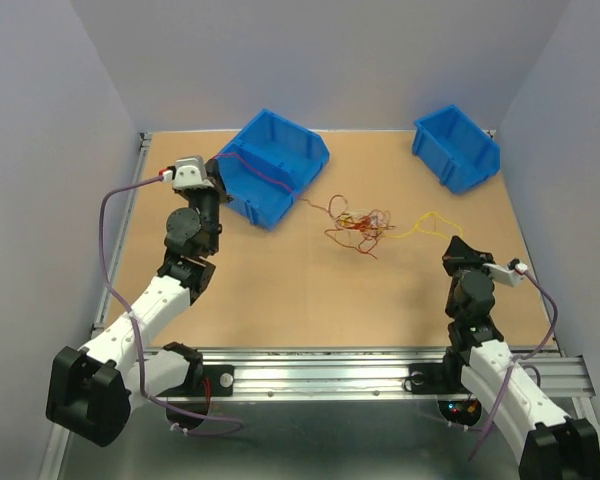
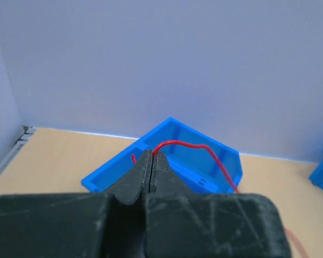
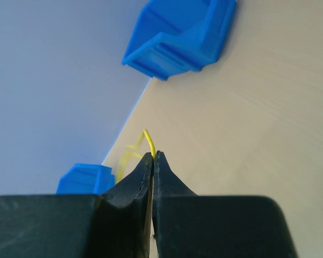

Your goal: Untangle the cables

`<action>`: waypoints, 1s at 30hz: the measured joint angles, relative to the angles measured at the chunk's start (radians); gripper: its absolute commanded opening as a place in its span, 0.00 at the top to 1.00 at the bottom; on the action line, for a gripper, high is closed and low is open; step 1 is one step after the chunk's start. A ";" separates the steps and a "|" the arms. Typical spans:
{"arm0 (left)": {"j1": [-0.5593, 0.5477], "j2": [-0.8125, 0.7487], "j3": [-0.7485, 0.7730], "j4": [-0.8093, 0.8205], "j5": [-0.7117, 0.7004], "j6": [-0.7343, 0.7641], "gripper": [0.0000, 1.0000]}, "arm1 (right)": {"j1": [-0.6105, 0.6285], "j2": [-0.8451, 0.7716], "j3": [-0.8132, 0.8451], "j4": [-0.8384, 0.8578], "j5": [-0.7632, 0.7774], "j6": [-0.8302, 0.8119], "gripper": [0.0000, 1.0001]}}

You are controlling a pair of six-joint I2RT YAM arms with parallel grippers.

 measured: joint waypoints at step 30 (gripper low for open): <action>-0.212 -0.012 -0.027 -0.029 0.613 0.159 1.00 | 0.023 0.224 0.000 0.434 -1.003 -0.447 0.18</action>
